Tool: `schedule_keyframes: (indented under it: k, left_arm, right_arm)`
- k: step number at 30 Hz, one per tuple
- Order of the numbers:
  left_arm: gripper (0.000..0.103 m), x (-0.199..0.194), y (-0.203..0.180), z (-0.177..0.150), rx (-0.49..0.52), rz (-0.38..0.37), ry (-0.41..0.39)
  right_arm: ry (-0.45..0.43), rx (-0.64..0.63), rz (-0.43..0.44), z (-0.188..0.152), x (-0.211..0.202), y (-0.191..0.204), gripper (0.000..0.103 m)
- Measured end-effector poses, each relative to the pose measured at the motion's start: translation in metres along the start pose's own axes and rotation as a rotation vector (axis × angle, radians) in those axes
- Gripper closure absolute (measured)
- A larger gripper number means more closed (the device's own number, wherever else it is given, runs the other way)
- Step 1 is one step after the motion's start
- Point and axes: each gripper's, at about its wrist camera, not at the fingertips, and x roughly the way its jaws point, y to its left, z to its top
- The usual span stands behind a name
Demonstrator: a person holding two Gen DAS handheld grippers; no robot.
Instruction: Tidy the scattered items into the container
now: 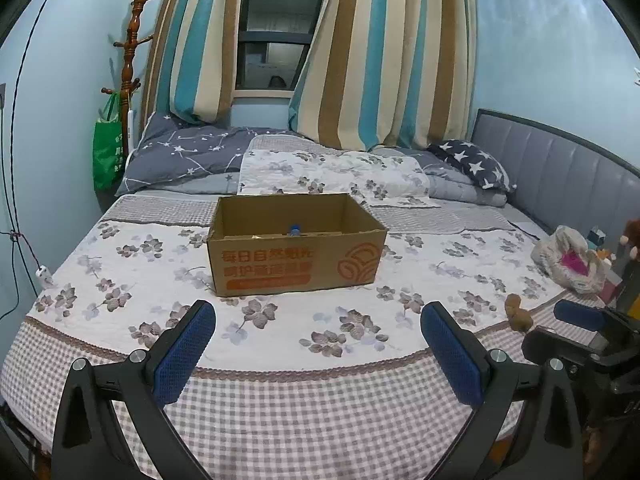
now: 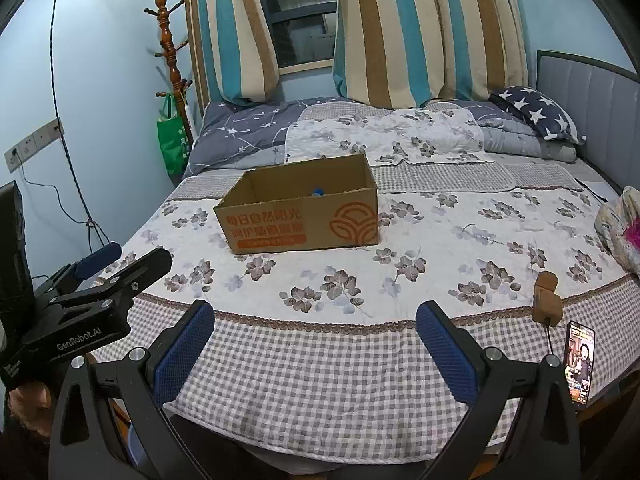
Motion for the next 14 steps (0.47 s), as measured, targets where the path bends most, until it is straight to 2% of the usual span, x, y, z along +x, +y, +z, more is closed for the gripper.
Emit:
schedule_keyframes:
  k: [5,6,7,8,11,12,13,14]
  left_arm:
    - [0.0,0.001,-0.001,0.002,0.006,-0.015,-0.009]
    - [0.0,0.002,0.0,0.003,0.003,-0.018,-0.009]
    - [0.0,0.003,0.0,0.003,-0.009,-0.024,-0.007]
    - [0.0,0.004,0.001,0.004,-0.025,-0.031,0.0]
    - [0.0,0.01,0.004,0.005,-0.063,-0.074,0.025]
    - [0.0,0.009,0.003,0.005,-0.058,-0.063,0.015]
    - [0.001,0.009,0.002,0.005,-0.048,-0.046,0.003]
    - [0.001,0.009,0.0,0.005,-0.033,-0.033,-0.008]
  right_arm:
    - [0.0,0.002,0.0,0.006,0.004,-0.002,0.076]
    - [0.0,0.003,-0.001,0.006,0.004,-0.003,0.07]
    - [0.001,0.004,0.0,0.007,0.005,-0.003,0.08]
    - [0.002,0.005,0.002,0.007,0.006,-0.004,0.076]
    - [0.009,0.01,0.004,0.008,0.009,-0.006,0.083]
    - [0.011,0.012,0.005,0.008,0.009,-0.006,0.07]
    - [0.013,0.015,0.005,0.008,0.01,-0.007,0.07]
    - [0.015,0.016,0.004,0.008,0.011,-0.007,0.076]
